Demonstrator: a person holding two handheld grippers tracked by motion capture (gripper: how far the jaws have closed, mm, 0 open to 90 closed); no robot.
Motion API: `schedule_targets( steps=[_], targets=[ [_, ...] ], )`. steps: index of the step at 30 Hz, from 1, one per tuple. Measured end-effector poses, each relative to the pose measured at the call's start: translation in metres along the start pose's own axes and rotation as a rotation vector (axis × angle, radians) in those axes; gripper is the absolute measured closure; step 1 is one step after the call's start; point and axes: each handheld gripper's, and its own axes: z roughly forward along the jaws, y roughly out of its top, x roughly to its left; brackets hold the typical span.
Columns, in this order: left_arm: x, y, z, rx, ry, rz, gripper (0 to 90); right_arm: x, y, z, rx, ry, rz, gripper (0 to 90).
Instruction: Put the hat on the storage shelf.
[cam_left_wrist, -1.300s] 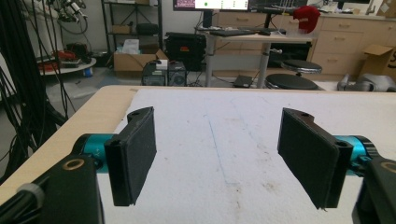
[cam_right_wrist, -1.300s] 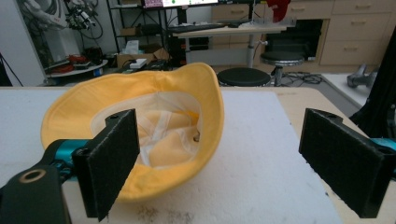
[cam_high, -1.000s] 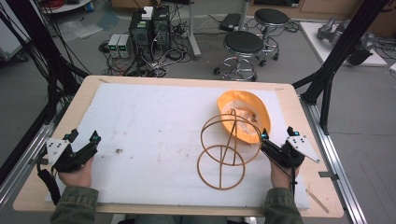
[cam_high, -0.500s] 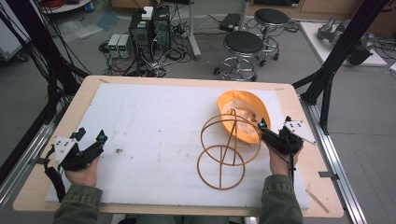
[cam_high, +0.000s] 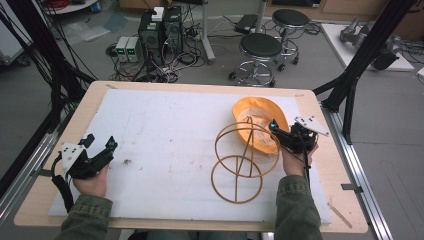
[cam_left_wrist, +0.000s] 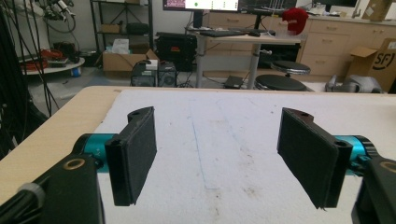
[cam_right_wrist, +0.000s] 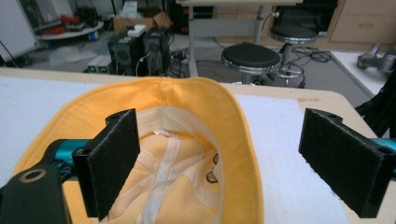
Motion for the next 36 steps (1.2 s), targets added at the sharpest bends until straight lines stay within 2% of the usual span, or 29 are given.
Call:
schedule_targets(
  steps=[3, 6, 11, 13, 14, 16, 19, 21, 22, 26, 29, 31, 34, 36],
  targets=[
    [0.0, 0.0, 0.0, -0.001, -0.002, -0.004, 28.5, -0.001, -0.001, 0.018, 0.062, 0.0, -0.002, 11.3],
    [0.0, -0.001, 0.0, 0.003, -0.011, -0.003, 28.5, -0.004, 0.0, 0.026, 0.083, 0.002, -0.001, 11.3],
    [-0.002, -0.001, -0.001, 0.002, -0.021, 0.007, 29.5, -0.013, -0.003, 0.045, 0.134, 0.001, 0.059, 12.2],
    [-0.002, -0.001, -0.001, 0.003, -0.021, 0.008, 29.5, -0.014, -0.004, 0.05, 0.147, 0.005, 0.06, 15.5],
    [-0.002, -0.001, -0.001, 0.003, -0.019, 0.006, 29.5, -0.014, -0.004, 0.05, 0.147, 0.005, 0.06, 15.5],
    [-0.001, -0.001, -0.001, 0.001, -0.014, 0.006, 29.5, -0.012, -0.004, 0.055, 0.173, -0.01, 0.021, 15.6],
    [0.0, -0.001, -0.002, 0.004, -0.007, 0.002, 29.5, -0.011, -0.003, 0.061, 0.2, -0.009, 0.014, 16.5],
    [0.001, -0.001, -0.003, 0.004, -0.006, -0.004, 29.5, -0.01, -0.003, 0.063, 0.195, -0.03, -0.013, 21.2],
    [0.001, -0.002, -0.003, 0.004, -0.006, -0.008, 29.5, -0.012, -0.003, 0.063, 0.204, -0.048, -0.016, 21.6],
    [-0.001, -0.002, -0.004, 0.005, -0.012, -0.007, 29.5, -0.018, -0.005, 0.065, 0.231, -0.063, 0.004, 24.2],
    [-0.001, -0.003, -0.004, 0.008, -0.016, -0.009, 29.5, -0.021, -0.005, 0.065, 0.241, -0.055, 0.024, 27.8],
    [-0.001, -0.003, -0.004, 0.008, -0.016, -0.011, 29.5, -0.022, -0.005, 0.065, 0.235, -0.025, 0.012, 30.2],
    [-0.001, -0.003, -0.004, 0.006, -0.013, -0.009, 29.5, -0.021, -0.005, 0.066, 0.236, -0.019, -0.015, 33.0],
    [0.0, -0.003, -0.004, 0.008, -0.013, -0.009, 29.5, -0.024, -0.006, 0.068, 0.251, -0.016, 0.008, 35.4]
  ],
)
